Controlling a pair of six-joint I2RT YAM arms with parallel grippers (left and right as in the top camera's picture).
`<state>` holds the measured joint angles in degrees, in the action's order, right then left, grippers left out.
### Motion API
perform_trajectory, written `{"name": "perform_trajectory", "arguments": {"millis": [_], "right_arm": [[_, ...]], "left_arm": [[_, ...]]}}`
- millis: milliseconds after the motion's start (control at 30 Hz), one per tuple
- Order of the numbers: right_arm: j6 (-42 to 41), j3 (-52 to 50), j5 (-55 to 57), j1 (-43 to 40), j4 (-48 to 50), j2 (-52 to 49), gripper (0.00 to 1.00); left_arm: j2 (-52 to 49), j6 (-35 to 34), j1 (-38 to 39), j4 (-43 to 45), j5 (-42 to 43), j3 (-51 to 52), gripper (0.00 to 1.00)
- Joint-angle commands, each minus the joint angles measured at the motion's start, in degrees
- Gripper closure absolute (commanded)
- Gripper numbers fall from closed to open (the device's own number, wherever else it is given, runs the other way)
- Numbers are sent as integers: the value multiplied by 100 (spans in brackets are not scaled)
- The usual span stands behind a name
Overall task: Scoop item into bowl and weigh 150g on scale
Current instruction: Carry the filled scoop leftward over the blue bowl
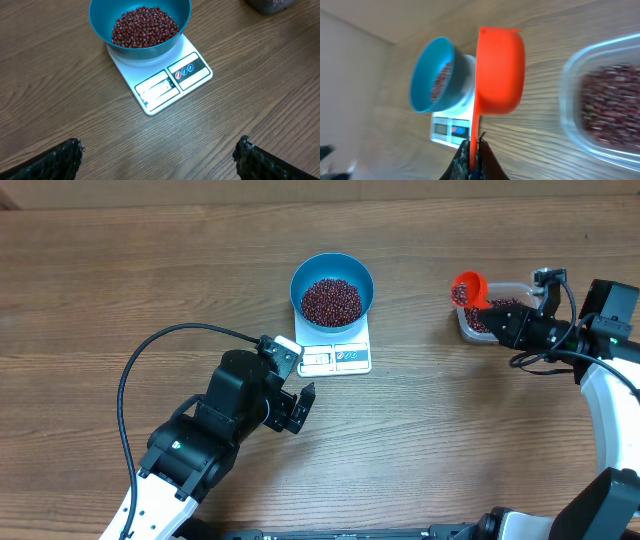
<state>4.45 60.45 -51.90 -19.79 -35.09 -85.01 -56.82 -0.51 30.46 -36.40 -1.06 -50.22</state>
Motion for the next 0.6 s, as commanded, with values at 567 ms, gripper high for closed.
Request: {"name": "perform_trajectory", "arguments": {"millis": [567], "right_arm": [[-319,177,-247,1480,1032,131,96]], "left_arm": [[-9,-94,33,17,66,-2,1]]}}
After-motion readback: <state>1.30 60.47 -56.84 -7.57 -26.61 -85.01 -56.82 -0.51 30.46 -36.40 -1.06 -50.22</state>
